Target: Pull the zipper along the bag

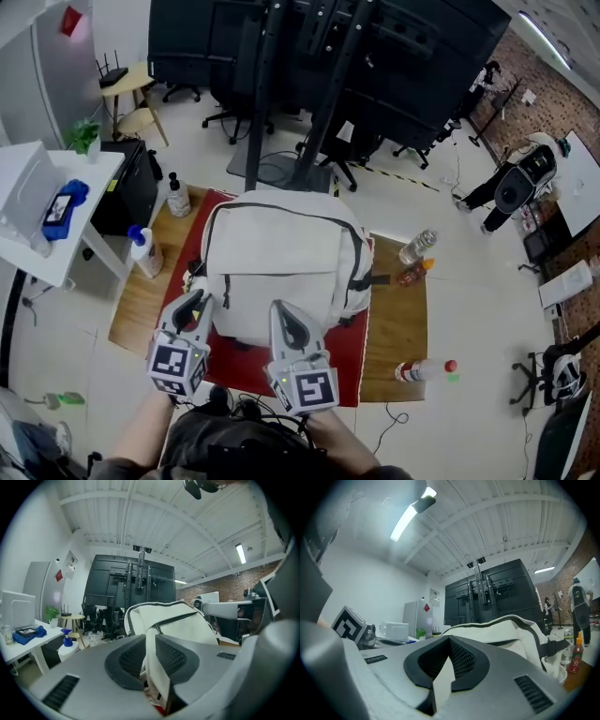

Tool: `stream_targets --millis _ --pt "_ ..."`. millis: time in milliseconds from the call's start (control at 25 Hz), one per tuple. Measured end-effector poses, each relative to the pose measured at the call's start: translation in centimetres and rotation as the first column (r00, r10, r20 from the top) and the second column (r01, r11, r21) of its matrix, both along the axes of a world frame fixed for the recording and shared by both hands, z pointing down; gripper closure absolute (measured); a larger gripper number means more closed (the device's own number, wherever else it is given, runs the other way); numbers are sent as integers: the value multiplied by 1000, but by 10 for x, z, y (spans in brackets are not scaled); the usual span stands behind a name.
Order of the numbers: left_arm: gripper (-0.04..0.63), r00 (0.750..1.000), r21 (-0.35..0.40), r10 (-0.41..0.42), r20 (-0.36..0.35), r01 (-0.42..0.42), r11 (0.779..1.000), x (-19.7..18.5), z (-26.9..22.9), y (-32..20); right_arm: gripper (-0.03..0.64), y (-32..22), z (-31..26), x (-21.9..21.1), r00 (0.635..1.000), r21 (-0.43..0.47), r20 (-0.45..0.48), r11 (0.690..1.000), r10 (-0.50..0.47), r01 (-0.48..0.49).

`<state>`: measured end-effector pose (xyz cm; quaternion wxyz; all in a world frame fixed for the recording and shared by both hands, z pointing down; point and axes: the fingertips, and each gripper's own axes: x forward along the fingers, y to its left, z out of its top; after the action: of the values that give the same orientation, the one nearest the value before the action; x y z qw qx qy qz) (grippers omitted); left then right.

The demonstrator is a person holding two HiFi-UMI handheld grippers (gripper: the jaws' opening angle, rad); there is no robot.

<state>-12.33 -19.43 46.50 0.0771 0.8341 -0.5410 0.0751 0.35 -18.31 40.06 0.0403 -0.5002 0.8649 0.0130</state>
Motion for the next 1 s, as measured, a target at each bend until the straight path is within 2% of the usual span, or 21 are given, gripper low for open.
stream_targets --millis 280,360,520,680,840,1000 --pt "455 997 14 69 45 -69 997 -4 4 -6 601 -5 4 -26 1000 -16 -6 1000 -10 10" --pt "434 995 2 89 44 -89 996 -4 9 -9 601 -5 5 -31 1000 -17 -10 1000 -12 12" --pt "434 991 -23 125 41 -125 992 -1 15 -13 601 -6 7 -35 1000 -27 -8 1000 0 0" --pt "434 992 4 124 18 -124 992 -1 5 -25 601 -8 8 -35 1000 -28 -12 1000 13 -13" --pt "434 983 -61 182 3 -181 982 6 11 -29 601 -9 9 -30 999 -32 -11 999 32 -32" --pt "434 981 -50 192 -26 -193 980 8 13 -32 601 -13 11 -28 999 -39 -10 999 34 -34"
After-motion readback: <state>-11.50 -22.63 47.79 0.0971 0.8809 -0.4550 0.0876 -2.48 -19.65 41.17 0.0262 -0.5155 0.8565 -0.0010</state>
